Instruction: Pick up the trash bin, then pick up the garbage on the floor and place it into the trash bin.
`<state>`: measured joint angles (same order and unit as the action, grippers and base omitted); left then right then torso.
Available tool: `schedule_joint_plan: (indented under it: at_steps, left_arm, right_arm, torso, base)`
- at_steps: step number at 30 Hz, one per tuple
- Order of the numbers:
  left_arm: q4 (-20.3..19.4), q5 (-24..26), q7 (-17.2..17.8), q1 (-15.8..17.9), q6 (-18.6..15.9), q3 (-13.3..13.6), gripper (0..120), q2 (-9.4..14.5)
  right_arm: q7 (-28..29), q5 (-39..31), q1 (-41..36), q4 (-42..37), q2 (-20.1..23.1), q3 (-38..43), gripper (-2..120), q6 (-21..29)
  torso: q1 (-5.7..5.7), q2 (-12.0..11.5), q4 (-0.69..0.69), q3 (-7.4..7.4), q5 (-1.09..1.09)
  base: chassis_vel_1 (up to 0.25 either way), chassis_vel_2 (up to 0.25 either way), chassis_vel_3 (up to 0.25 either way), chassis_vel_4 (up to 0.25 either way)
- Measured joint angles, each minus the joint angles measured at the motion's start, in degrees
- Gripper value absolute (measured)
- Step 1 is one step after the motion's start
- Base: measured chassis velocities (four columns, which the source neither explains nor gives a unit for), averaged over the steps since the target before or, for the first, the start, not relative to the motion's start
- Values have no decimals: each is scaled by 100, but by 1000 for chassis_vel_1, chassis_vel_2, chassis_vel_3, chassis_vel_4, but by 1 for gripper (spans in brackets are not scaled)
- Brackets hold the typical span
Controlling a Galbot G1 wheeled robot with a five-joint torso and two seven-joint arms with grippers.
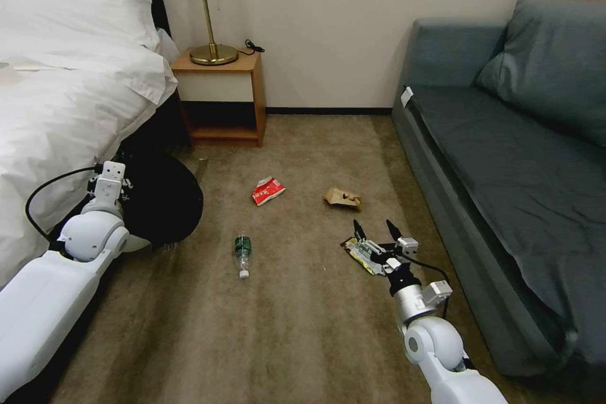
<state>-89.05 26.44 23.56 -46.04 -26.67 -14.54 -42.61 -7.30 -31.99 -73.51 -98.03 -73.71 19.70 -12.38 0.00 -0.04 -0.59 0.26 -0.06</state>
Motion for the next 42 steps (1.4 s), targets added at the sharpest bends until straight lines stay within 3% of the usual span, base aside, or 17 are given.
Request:
schedule_joint_plan:
  at_steps: [27,42]
  left_arm:
    - [-17,-1,-19,-148,72,-143,6,6]
    - [-110,-8,-36,-291,90,-267,6,25]
  right_arm:
    - [-53,126,43,177,-85,-96,100,-120]
    - [128,205,-53,149,6,-116,100,31]
  torso:
    - [1,0,-1,1,0]
    - [0,0,0,0,1]
  base:
    - [-98,98,89,-98]
    - [-3,4,3,-2]
